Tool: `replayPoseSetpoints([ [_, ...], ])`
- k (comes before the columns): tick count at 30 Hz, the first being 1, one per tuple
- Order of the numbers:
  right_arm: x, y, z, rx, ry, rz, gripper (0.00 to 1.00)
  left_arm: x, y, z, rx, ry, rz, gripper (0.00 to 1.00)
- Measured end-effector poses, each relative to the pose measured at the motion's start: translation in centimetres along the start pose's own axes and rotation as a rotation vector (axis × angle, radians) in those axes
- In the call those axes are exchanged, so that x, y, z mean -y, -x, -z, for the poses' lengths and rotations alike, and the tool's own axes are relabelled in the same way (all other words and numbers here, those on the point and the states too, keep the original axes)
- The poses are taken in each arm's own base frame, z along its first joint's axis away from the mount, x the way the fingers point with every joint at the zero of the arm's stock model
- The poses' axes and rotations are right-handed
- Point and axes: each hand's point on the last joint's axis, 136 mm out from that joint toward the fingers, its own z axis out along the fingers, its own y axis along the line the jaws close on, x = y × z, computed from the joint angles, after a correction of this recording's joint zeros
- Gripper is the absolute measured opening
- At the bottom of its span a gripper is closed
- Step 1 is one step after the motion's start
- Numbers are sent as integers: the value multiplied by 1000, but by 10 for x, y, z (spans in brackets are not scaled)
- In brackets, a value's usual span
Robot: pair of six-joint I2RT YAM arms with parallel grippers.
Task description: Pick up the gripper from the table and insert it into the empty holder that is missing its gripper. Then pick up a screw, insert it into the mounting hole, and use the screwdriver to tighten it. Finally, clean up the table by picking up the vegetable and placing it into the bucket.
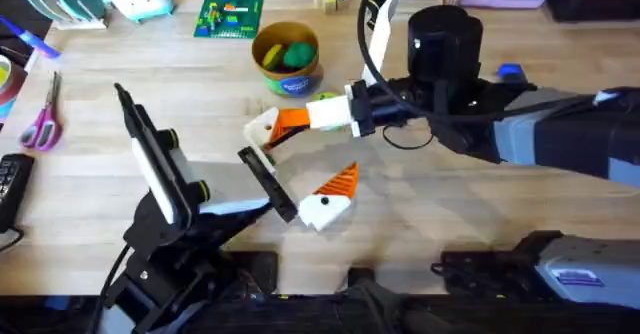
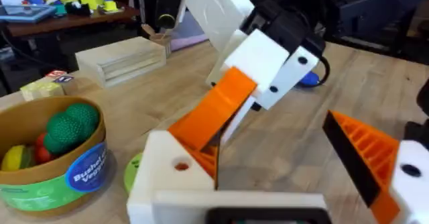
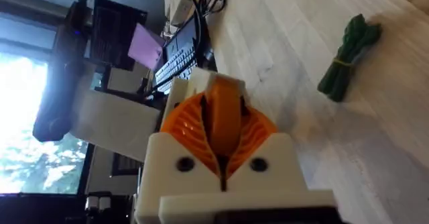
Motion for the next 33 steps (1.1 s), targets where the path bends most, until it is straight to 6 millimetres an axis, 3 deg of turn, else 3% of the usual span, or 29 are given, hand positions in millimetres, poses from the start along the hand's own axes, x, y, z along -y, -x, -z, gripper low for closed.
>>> replayPoseSetpoints([
  [19,-2,-1,4,-16,24,38,12,9,1,0,4,-52,-6,991],
  [24,-2,-1,5,-18,28,38,169,8,1,0,3,-45,-5,991],
  [33,-4,-2,5,-25,35,38,260,8,1,0,3,-41,16,991],
])
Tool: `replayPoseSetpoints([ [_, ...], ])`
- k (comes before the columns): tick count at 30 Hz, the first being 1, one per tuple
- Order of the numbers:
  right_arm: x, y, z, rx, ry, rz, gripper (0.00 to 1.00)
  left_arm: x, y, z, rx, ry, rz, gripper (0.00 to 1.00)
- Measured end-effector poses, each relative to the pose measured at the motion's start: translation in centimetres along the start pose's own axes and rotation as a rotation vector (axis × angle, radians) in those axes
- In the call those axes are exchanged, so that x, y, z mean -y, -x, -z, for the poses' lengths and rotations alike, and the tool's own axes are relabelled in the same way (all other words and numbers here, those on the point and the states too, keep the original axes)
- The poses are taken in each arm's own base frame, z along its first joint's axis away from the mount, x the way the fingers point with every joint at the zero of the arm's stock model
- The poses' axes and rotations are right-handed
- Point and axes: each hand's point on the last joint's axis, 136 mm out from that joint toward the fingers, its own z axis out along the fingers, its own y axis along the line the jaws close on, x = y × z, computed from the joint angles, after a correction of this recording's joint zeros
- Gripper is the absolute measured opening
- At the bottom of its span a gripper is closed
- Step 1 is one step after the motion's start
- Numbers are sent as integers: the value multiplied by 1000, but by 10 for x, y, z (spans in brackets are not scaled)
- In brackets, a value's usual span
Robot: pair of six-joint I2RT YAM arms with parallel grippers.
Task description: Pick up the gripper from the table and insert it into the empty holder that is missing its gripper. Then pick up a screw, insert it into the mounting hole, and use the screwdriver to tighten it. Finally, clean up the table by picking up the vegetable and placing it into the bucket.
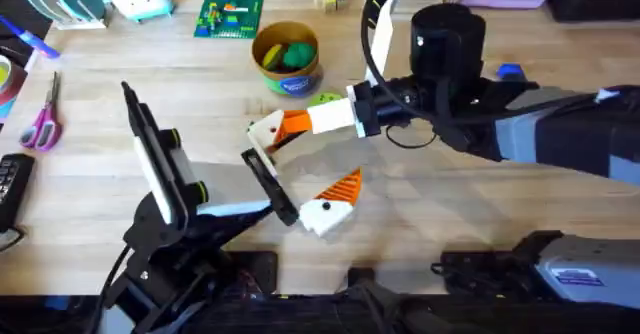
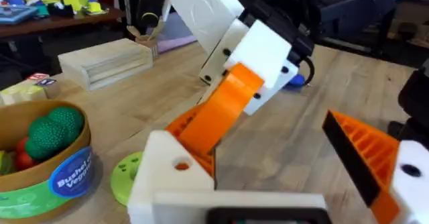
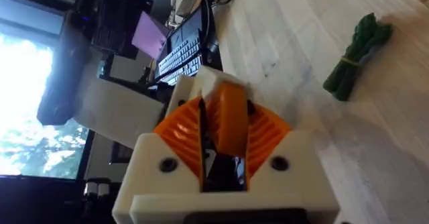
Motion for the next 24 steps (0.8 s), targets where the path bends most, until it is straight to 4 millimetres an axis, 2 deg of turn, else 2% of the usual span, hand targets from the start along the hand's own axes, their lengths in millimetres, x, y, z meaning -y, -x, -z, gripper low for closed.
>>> replayPoseSetpoints([
  [5,0,-1,0,-8,6,-5,300,-1,0,0,1,5,34,991],
  [10,-1,-2,3,-20,27,-10,394,1,0,0,-2,0,52,991],
  [14,-4,-4,4,-32,45,-10,567,1,-3,0,-10,-4,60,991],
  [16,-6,-4,4,-37,54,-6,741,1,-5,0,-21,-3,71,991],
  [19,-8,-4,5,-39,62,-1,902,1,-7,0,-28,-3,82,991],
  [21,-9,-2,5,-37,63,5,975,2,-8,0,-32,-5,89,991],
  [24,-10,-1,5,-35,65,9,991,2,-8,0,-32,-6,90,991],
])
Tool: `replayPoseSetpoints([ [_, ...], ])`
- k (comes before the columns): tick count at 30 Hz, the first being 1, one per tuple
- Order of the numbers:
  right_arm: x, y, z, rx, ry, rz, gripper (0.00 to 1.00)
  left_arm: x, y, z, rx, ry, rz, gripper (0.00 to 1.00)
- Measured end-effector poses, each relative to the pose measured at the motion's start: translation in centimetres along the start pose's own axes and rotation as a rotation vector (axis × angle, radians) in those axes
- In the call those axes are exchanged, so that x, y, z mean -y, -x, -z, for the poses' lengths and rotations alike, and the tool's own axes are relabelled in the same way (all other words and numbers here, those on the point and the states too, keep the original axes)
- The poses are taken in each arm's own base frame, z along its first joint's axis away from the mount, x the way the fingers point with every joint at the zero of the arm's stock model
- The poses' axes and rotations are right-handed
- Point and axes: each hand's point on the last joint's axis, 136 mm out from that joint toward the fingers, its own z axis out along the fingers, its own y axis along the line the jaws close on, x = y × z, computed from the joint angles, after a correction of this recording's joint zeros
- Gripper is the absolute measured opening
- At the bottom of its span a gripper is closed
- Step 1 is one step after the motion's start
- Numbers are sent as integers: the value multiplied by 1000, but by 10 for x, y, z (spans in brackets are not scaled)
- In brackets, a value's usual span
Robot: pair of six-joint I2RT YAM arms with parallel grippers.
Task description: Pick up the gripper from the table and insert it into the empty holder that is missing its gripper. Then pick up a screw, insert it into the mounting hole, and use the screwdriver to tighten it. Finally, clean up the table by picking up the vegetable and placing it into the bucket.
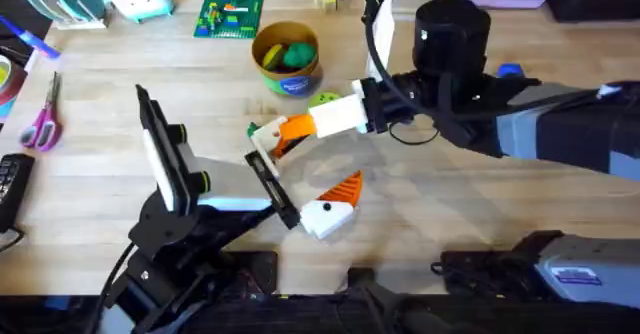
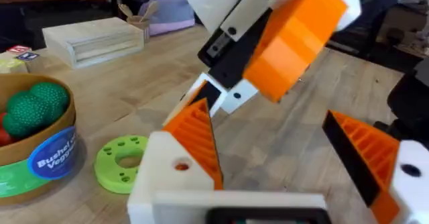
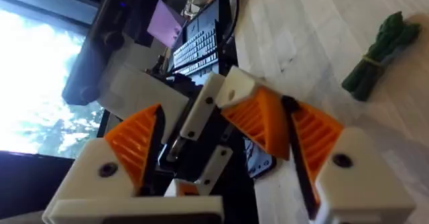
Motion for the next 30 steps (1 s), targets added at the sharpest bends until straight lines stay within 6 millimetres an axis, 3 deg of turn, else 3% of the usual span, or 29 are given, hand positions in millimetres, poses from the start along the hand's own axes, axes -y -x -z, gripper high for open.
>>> replayPoseSetpoints([
  [14,7,-7,0,-19,-25,-62,991,0,-1,0,-4,0,9,991],
  [25,18,1,9,23,-66,-75,991,0,-1,0,-4,0,11,991],
  [30,23,6,16,44,-81,-83,890,0,-1,0,-4,0,12,991],
])
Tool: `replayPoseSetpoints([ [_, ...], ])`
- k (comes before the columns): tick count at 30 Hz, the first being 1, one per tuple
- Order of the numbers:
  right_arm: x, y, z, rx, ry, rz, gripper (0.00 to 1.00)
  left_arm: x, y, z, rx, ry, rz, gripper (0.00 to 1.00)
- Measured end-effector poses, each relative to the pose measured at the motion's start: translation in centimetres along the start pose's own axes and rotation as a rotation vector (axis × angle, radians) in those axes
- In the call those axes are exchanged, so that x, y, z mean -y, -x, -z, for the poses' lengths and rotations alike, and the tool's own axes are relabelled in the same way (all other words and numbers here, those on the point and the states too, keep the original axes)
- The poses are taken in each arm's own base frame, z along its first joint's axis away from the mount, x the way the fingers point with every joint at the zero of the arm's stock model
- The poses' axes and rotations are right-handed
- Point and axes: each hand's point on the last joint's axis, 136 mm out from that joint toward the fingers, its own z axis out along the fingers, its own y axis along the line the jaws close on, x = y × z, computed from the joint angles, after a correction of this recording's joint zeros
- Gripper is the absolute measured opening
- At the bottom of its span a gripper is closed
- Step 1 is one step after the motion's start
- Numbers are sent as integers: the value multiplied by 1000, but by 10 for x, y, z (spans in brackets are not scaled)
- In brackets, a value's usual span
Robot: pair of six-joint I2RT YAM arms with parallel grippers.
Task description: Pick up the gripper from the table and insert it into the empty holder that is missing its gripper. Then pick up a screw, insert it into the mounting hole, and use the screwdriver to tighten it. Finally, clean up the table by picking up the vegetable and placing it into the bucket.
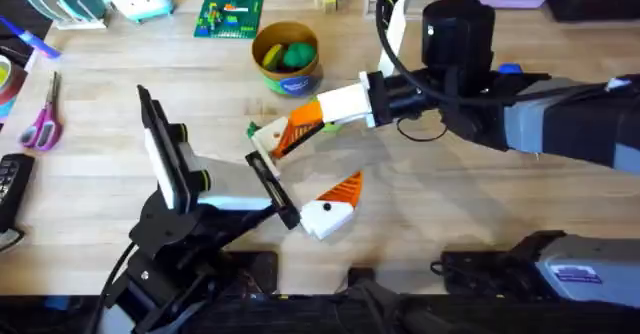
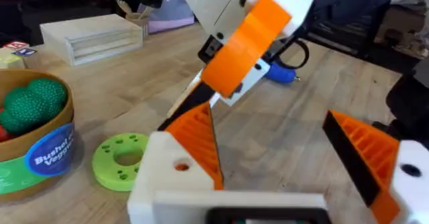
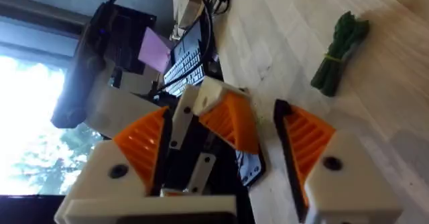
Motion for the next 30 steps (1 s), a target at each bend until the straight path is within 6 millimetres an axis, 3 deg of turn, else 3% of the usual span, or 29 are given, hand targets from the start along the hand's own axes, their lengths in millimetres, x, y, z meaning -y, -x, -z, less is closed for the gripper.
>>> replayPoseSetpoints([
  [5,4,-4,0,-12,-12,-32,667,0,0,0,0,0,0,991],
  [13,7,-8,0,-24,-22,-64,586,0,0,0,0,0,0,991],
  [17,7,-8,0,-22,-24,-64,367,0,0,0,0,1,0,991],
  [21,10,-7,1,-13,-36,-74,31,-1,1,0,3,4,-2,991],
  [30,12,-5,1,-2,-50,-100,17,-2,0,0,2,9,-1,991],
])
